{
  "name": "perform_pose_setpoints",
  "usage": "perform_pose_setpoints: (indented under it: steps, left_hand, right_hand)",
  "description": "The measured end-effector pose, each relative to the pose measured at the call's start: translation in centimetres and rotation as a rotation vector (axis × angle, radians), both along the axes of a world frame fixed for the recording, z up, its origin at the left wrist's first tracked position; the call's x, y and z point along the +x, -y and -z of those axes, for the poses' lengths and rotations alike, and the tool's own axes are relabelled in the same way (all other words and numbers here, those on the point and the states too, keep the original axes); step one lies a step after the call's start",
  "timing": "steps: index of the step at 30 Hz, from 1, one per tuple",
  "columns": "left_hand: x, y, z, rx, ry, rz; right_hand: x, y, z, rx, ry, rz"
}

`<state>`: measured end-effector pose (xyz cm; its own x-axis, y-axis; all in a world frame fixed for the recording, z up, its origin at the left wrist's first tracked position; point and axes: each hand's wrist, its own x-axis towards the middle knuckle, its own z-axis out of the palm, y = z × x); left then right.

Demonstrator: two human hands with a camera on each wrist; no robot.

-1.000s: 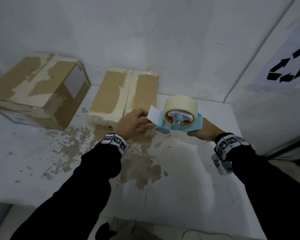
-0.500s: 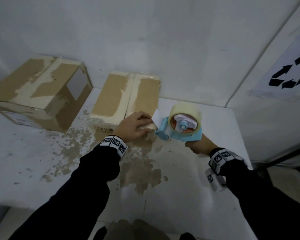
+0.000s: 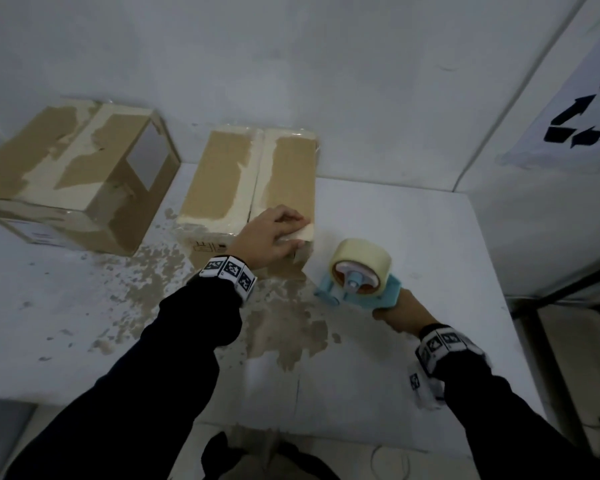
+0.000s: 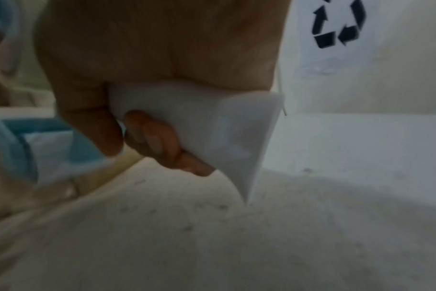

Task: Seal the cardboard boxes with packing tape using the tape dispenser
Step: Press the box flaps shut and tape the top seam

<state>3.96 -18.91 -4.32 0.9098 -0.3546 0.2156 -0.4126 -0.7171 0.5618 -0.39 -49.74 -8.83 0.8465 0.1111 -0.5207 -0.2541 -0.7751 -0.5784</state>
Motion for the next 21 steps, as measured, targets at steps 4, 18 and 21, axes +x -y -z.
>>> perform_pose_setpoints:
  steps: [4, 18, 21]
  left_hand:
    - [-0.3, 0.0, -0.2, 0.068, -0.006, 0.042]
    - [-1.8, 2.7, -0.4, 0.432, 0.182, -0.131]
    - [-1.8, 3.0, -0.5, 0.391, 0.222, -0.159]
  right_hand:
    - [0.0, -0.2, 0.0, 0.018, -0.008, 0.046]
    - [-2.1, 2.8, -1.7, 0.253, 0.112, 0.26]
    - [-1.9, 2.1, -1.9, 0.343, 0.176, 0.345]
